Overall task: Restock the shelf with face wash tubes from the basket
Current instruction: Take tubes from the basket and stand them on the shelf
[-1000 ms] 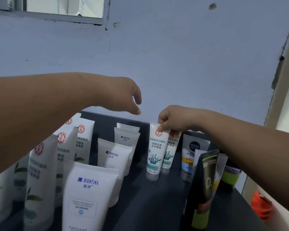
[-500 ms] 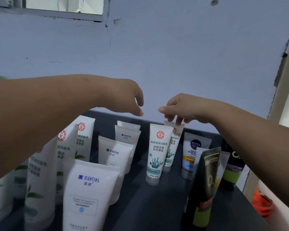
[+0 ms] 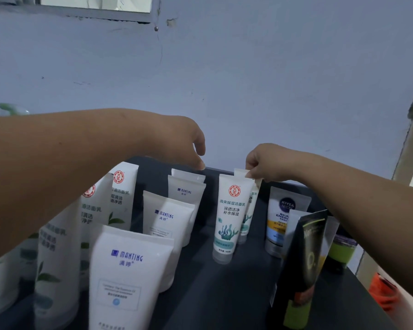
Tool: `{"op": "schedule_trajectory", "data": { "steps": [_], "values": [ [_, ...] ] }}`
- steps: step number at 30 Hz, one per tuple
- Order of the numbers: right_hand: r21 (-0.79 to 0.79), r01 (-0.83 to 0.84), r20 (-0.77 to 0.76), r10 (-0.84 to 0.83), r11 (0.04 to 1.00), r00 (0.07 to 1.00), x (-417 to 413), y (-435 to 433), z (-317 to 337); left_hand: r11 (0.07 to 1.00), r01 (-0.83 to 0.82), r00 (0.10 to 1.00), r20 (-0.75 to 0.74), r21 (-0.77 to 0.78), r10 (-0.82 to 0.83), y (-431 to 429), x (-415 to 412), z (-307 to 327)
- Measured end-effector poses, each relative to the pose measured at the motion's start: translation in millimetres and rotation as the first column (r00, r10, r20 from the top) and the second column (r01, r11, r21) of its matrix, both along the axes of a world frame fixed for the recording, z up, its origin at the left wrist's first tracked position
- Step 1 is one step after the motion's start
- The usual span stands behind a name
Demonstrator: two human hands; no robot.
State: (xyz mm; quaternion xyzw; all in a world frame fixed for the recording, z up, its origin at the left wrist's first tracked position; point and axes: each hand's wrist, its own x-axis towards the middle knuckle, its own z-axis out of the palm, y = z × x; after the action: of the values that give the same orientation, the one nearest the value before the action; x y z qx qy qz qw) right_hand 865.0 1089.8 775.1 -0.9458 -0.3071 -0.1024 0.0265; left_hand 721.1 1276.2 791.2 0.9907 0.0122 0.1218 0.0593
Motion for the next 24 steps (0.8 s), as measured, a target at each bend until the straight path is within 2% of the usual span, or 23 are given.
{"op": "schedule_trajectory", "data": {
  "steps": [14,17,20,22,24],
  "values": [
    [0.138,-0.024,-0.153,0.045,0.99,0.987,-7.3,6.2,-1.1,1.0,0.025,1.0,-0.017,-0.019,-0.025,-3.4,4.1,0.0],
    [0.199,0.006,-0.208,0.036,0.98,0.977,-13.0,-2.2,6.1,0.999,0.035,0.999,-0.03,-0.005,-0.035,-9.4,2.5,2.7],
    [0.264,0.015,-0.17,0.031,0.964,0.985,-25.8,-17.6,18.4,0.999,0.049,0.998,-0.027,0.009,-0.049,-16.5,1.5,7.6],
    [0.338,-0.003,-0.168,0.064,0.941,0.984,-43.5,-33.0,28.8,0.998,0.064,0.998,-0.02,-0.015,-0.064,-20.4,0.5,11.5],
    [0.398,-0.034,-0.232,0.137,0.917,0.963,-68.5,-51.4,38.1,0.996,0.081,0.997,-0.008,-0.029,-0.082,-25.7,-2.4,15.1]
  ]
}}
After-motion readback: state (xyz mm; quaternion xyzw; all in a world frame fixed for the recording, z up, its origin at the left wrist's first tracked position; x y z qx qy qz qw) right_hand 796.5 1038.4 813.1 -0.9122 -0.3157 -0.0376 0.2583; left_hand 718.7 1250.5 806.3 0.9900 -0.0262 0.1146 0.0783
